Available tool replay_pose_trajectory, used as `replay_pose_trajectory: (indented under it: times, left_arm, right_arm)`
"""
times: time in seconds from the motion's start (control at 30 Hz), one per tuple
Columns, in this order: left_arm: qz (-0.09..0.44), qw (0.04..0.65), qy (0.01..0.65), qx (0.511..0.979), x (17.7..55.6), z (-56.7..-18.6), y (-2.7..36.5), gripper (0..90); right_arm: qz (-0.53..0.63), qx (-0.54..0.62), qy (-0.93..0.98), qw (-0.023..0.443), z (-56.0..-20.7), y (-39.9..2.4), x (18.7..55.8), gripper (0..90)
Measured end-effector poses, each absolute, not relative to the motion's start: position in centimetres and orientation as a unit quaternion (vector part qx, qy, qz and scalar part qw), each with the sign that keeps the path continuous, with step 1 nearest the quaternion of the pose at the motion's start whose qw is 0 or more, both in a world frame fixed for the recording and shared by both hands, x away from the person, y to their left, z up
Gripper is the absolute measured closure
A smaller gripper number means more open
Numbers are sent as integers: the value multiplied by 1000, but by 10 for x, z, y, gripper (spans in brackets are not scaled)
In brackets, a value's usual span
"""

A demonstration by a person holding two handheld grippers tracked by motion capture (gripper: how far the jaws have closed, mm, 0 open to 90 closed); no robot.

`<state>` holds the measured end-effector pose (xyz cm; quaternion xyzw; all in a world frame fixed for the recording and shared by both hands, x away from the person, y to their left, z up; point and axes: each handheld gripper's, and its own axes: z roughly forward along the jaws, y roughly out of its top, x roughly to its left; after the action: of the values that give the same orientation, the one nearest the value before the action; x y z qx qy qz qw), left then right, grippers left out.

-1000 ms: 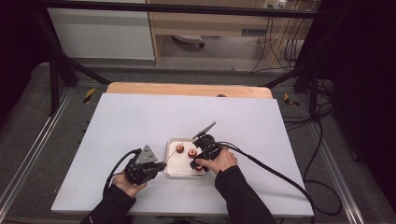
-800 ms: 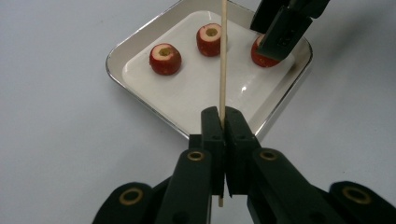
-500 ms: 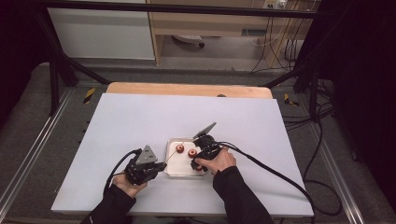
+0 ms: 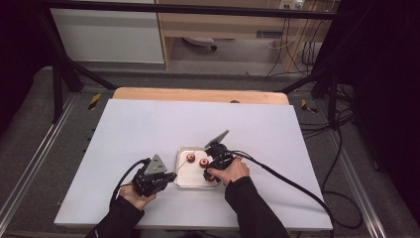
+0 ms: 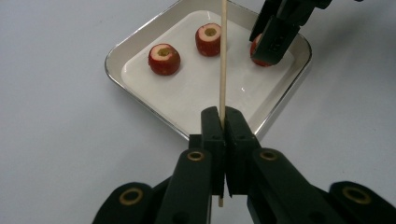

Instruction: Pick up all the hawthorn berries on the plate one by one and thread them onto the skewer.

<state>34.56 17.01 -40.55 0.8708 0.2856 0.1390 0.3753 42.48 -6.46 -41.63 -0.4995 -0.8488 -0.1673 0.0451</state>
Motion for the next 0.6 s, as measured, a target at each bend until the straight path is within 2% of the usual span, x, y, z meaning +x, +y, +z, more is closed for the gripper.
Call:
replay_pose_trajectory:
  times: [0.23,0.6]
  left_arm:
    - [141,376,286,870,345,-405,170,880]
    - [138,386,304,860,345,-405,170,880]
  right_arm:
    - [-187,-494,-848,37,-408,-68,423,598]
    - [-316,-482,-817,-7,-378,-97,416,598]
